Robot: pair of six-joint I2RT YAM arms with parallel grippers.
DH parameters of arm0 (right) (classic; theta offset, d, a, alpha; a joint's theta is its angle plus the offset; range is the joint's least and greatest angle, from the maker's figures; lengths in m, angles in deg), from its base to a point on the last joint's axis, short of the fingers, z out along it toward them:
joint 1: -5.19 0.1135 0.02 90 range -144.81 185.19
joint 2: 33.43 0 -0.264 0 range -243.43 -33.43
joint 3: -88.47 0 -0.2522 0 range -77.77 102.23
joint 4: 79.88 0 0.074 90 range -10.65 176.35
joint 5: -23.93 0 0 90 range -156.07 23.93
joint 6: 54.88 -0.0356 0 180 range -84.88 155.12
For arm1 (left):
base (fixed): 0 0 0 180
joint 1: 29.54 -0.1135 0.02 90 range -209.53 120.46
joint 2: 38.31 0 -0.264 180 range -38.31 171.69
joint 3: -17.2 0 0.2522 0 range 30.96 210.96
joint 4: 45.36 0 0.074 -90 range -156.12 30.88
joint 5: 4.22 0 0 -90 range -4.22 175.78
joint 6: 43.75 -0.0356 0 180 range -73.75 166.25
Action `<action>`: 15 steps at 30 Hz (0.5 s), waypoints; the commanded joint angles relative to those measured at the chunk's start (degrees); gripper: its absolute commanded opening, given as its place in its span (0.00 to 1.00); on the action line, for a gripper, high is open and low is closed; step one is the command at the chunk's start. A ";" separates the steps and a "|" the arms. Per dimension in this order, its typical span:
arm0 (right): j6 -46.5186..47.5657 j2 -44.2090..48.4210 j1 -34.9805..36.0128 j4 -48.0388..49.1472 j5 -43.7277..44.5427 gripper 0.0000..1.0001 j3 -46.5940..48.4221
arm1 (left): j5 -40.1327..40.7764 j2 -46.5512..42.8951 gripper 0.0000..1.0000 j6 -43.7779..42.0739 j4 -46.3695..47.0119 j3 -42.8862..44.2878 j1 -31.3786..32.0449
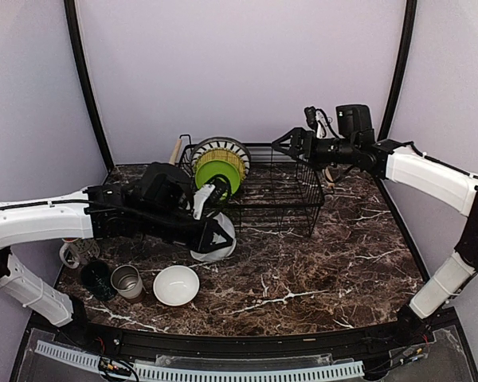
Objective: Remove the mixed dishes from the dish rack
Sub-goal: Place the bowl at the center of the board.
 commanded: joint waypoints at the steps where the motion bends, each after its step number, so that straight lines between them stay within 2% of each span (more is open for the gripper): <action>1: 2.93 0.84 -0.44 -1.99 2.64 0.99 0.44 | 7.62 3.99 0.01 -4.48 -6.58 3.88 5.97; 7: 3.14 1.01 -0.42 -1.99 2.88 0.99 -0.03 | 9.34 11.81 0.01 -6.01 -10.32 5.74 10.24; 15: 5.50 0.07 -0.34 -1.13 2.96 0.99 -0.53 | 9.78 18.80 0.02 -7.96 -12.05 7.30 11.34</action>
